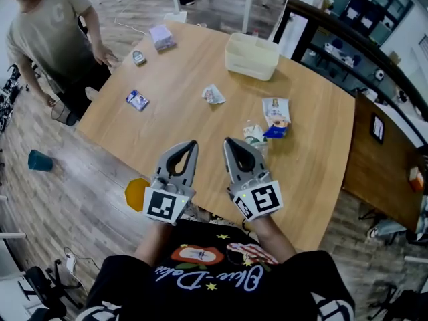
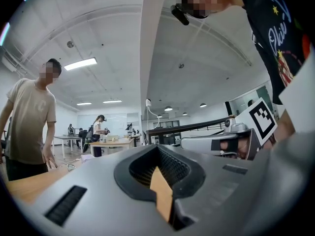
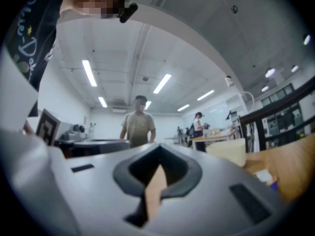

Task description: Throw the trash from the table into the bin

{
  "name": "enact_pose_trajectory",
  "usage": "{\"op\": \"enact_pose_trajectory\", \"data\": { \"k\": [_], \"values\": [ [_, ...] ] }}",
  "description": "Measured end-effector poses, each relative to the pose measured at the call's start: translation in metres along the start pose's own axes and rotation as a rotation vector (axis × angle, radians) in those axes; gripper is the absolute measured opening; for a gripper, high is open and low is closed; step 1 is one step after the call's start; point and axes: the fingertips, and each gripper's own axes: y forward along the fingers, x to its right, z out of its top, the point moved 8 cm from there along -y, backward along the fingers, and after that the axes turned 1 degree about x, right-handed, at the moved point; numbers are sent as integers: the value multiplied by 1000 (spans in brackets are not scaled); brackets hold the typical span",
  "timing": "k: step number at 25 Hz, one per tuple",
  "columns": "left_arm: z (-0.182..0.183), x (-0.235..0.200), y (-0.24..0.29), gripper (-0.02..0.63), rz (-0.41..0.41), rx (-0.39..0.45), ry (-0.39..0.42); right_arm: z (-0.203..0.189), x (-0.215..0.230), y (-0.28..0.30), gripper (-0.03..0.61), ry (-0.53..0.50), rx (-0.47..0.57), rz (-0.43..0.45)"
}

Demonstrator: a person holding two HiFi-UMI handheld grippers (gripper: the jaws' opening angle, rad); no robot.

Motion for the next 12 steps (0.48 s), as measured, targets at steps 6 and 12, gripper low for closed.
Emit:
{"op": "enact_pose_trajectory", "data": {
  "k": [6, 12],
  "values": [
    [-5, -20, 21, 11, -39, 7, -16, -1, 8, 21, 6, -13, -7, -42],
    [-8, -48, 44, 11, -85, 9, -15, -2, 15, 53, 6, -33, -24, -82]
  ]
}}
